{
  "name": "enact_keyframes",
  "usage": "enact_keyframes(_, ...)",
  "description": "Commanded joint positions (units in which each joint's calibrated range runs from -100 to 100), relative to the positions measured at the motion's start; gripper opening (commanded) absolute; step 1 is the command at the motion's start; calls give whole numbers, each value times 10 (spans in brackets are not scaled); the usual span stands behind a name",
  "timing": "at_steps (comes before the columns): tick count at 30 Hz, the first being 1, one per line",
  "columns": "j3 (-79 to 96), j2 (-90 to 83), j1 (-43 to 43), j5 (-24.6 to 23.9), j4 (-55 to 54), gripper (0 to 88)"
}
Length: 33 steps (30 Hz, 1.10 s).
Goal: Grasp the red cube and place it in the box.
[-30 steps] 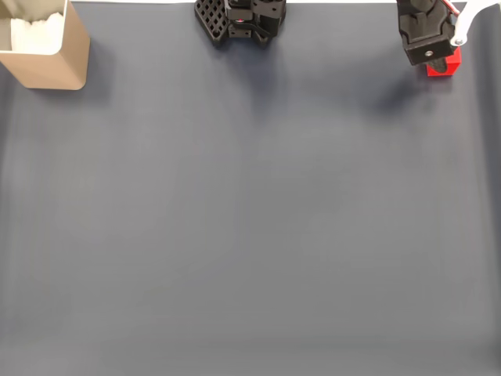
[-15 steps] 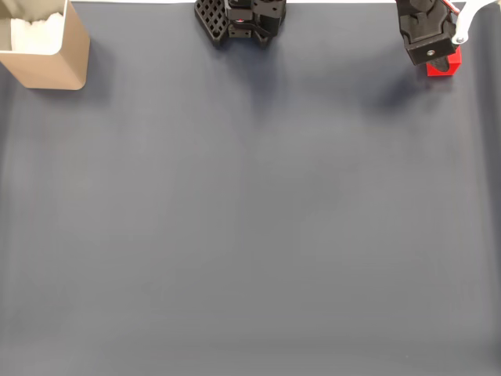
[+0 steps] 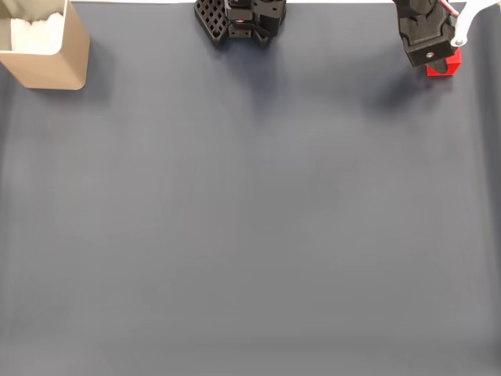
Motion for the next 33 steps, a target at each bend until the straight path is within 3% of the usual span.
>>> enact_keyframes(1, -30, 1, 0, -3, -9, 341)
enact_keyframes(9, -32, 3, 1, -9, -11, 324)
enact_keyframes(12, -33, 2, 0, -9, -7, 273)
enact_keyframes(15, -33, 1, 0, -9, -5, 168)
enact_keyframes(23, -33, -4, 2, -3, -4, 46)
enact_keyframes(33, -33, -7, 4, 2, 0, 0)
